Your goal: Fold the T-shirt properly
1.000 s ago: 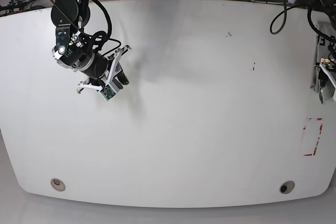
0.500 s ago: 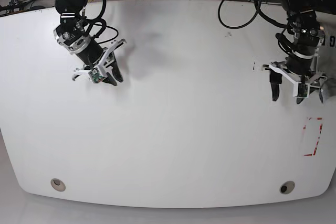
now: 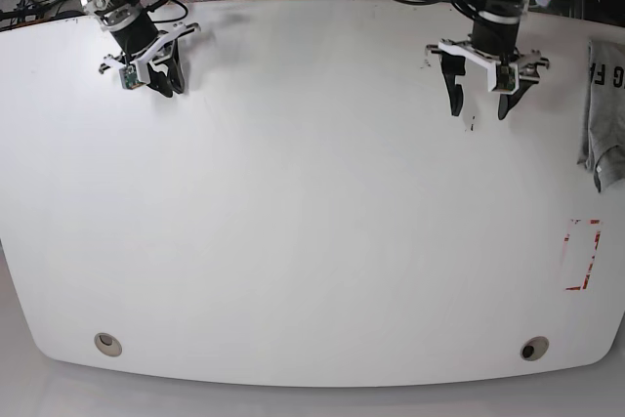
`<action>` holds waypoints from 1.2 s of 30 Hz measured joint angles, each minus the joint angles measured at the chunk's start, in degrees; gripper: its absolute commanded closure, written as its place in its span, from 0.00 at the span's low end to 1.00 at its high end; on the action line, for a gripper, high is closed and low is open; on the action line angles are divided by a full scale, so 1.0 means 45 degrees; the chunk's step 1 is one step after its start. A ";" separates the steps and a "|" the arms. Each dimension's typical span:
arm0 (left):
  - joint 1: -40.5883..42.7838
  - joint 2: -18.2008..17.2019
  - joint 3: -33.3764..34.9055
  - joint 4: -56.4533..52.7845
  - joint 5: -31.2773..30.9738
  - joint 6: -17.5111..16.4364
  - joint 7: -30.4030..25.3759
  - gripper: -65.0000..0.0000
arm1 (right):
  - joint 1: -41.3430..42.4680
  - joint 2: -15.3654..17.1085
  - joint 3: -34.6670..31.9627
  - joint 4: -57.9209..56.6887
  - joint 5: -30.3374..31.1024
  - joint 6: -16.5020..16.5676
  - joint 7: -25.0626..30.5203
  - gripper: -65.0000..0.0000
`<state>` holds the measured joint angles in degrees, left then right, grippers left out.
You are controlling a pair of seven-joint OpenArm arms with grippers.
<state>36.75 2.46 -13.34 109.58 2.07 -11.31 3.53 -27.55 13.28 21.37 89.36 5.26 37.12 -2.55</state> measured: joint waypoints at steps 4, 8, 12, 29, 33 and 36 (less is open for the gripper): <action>0.1909 0.0510 0.0005 0.0068 0.0112 0.0019 -0.0758 0.38 | -0.1642 0.0019 0.0403 0.0733 0.1035 -0.0044 0.0257 0.84; 0.3808 0.0583 0.0000 0.0117 0.0112 0.0053 -0.1700 0.38 | -0.3317 0.0010 0.0549 0.1141 0.1627 0.0024 0.0102 0.84; 0.5406 0.0534 0.0437 0.0180 0.0112 0.0204 -0.2293 0.38 | -0.4673 -0.0199 0.0763 0.1355 0.2516 -0.0034 0.0155 0.84; 0.6402 -0.0034 0.0724 -0.3589 0.0121 0.0044 -0.2181 0.38 | -0.7043 -0.1243 -0.0661 -0.0345 0.1923 0.0068 0.0267 0.85; 0.4736 -0.0170 0.0656 -0.5872 0.0175 0.0199 -0.2341 0.38 | -0.5872 -0.1365 -0.1015 -0.1957 0.0903 -0.0044 0.0277 0.85; 0.3682 -0.0160 0.0641 -0.7684 0.0204 0.0214 -0.2399 0.38 | -0.4838 -0.1656 -0.0976 -0.3385 0.0427 -0.0199 0.0311 0.85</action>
<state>53.32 1.74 -10.46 75.00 2.98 -10.35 -7.27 -49.32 5.82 16.97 74.13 7.18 36.23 -1.15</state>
